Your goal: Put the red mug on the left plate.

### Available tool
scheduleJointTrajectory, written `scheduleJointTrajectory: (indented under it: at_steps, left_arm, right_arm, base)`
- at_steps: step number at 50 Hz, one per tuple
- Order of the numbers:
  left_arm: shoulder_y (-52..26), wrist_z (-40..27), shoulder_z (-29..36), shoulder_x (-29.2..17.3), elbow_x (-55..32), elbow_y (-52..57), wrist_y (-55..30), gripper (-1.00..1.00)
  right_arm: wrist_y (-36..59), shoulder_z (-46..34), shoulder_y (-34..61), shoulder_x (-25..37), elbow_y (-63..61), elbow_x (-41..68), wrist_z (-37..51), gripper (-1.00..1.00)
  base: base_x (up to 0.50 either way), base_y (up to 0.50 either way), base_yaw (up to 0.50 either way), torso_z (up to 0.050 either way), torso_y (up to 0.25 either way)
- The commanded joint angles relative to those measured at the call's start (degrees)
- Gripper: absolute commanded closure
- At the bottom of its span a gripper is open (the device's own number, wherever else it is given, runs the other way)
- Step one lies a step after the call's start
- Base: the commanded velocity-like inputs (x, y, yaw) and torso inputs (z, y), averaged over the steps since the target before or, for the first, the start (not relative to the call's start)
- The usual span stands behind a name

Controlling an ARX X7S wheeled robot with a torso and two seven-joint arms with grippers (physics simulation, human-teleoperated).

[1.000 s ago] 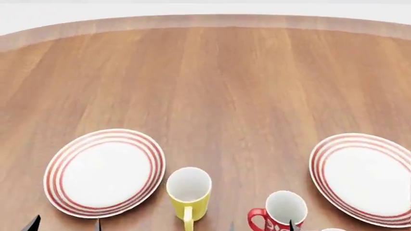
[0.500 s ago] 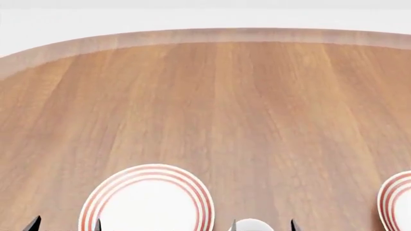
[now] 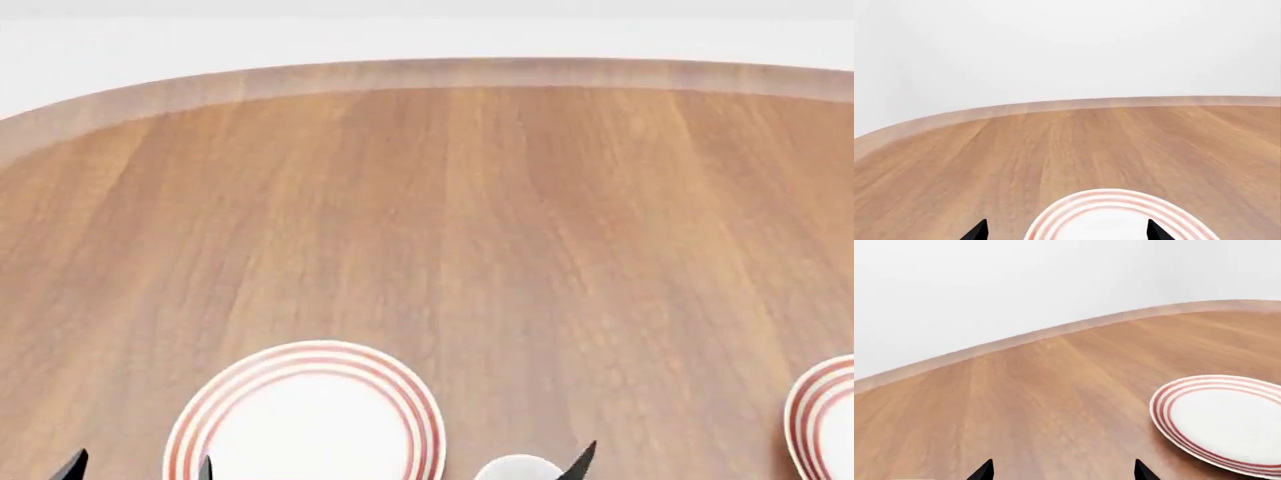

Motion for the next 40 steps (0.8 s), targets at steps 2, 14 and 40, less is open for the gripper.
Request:
scheduleJointTrajectory:
  at_steps: [2,14,40]
  left_arm:
    - [-0.19,-0.51,0.55,-0.51,-0.47,-0.19,0.04,-1.0]
    - [0.06,-0.74,1.14,-0.99,-1.12,0.42,-0.07,-1.0]
    - [0.04,-1.56,2.03,-2.0,-1.81,0.52,0.22,-1.0]
  right_arm:
    - [2.09,2.84,-0.31,-1.13,-2.72,5.89,9.98,-1.0]
    - [2.22,4.13,-1.56,-0.79,-4.93,13.6,17.74,-1.0]
    - [-2.96,2.02,-4.12,-0.12,-4.31,21.11,26.03,-1.0]
  base:
    - [0.0,0.0,0.0,0.0,0.0]
    - [0.0,0.0,0.0,0.0,0.0]
    - [0.0,0.0,0.0,0.0,0.0]
